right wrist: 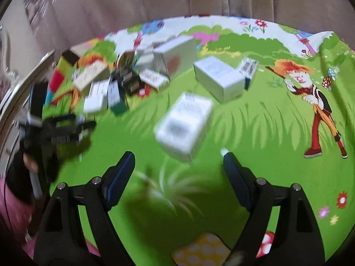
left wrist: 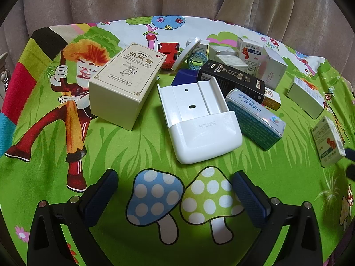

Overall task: Organize rigid objects
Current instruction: 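Grasp the silver-blue tube box with the left gripper while right holds the white box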

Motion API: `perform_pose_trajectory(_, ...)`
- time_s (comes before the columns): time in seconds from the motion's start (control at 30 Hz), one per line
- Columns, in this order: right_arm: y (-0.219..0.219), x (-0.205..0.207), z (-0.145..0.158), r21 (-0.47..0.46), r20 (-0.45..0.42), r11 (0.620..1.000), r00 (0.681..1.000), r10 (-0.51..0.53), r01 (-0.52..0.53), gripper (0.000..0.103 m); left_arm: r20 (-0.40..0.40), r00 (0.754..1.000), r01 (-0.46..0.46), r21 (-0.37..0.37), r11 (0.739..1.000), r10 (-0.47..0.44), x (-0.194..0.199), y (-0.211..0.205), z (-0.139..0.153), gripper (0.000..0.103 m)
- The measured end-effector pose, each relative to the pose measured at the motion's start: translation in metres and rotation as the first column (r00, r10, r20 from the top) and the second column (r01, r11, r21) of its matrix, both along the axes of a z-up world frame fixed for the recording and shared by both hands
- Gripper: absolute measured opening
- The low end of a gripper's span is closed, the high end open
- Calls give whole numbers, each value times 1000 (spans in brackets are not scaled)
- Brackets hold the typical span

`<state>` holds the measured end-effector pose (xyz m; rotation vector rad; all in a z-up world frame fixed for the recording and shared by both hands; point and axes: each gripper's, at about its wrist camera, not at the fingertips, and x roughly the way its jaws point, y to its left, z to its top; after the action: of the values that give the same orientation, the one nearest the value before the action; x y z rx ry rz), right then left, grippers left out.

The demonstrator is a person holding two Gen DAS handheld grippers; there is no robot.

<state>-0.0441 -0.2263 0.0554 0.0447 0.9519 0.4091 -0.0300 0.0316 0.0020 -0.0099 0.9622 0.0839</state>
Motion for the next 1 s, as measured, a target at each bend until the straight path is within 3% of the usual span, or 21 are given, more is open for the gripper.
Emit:
perform_pose_trajectory(0.07, 16, 6, 1, -28, 38, 999, 999, -18, 20, 84, 2, 1000, 0, -2, 1000, 0, 0, 0, 0, 103)
perform_pose_trajectory(0.13, 33, 17, -4, -128, 72, 988, 995, -72, 81, 83, 3, 1000, 0, -4, 1000, 0, 0, 0, 0, 103)
perform_pose_trajectory(0.2, 39, 24, -14, -226, 97, 964, 988, -121, 140, 68, 3, 1000, -1, -4, 1000, 1, 0, 0, 0, 103)
perform_pose_trajectory(0.23, 40, 28, -18, -250, 95, 956, 987, -133, 152, 47, 1, 1000, -2, -3, 1000, 2, 0, 0, 0, 103)
perform_pose_trajectory(0.27, 39, 32, -23, -265, 79, 951, 987, -143, 159, 44, -1, 1000, -3, -2, 1000, 3, 0, 0, 0, 103)
perform_pose_trajectory(0.37, 24, 29, -23, -244, 82, 956, 986, -146, 162, 44, -34, 999, -41, -20, 999, 40, -1, -1, 1, 103)
perform_pose_trajectory(0.53, -16, 23, -27, -233, 79, 950, 977, -196, 209, 43, -40, 999, -1, -223, 975, -8, -7, -49, 9, 103)
perform_pose_trajectory(0.6, -23, 20, -30, -213, 67, 954, 977, -201, 211, 44, -38, 999, 9, -224, 975, -18, 1, -73, 9, 101)
perform_pose_trajectory(0.73, -21, 17, -29, -220, 71, 954, 978, -194, 205, 44, -31, 996, -89, -167, 982, 85, 39, -91, 5, 98)
perform_pose_trajectory(0.83, -19, 15, -30, -224, 79, 953, 978, -191, 204, 44, -4, 990, -138, -97, 986, 138, 69, -88, 1, 84)
perform_pose_trajectory(0.9, -19, 15, -30, -226, 82, 953, 979, -187, 201, 44, 13, 988, -153, -48, 987, 154, 79, -83, 1, 53)
perform_pose_trajectory(1.0, -19, 15, -31, -225, 85, 955, 980, -181, 196, 44, 27, 993, -117, -63, 991, 119, 73, -68, 3, 33)
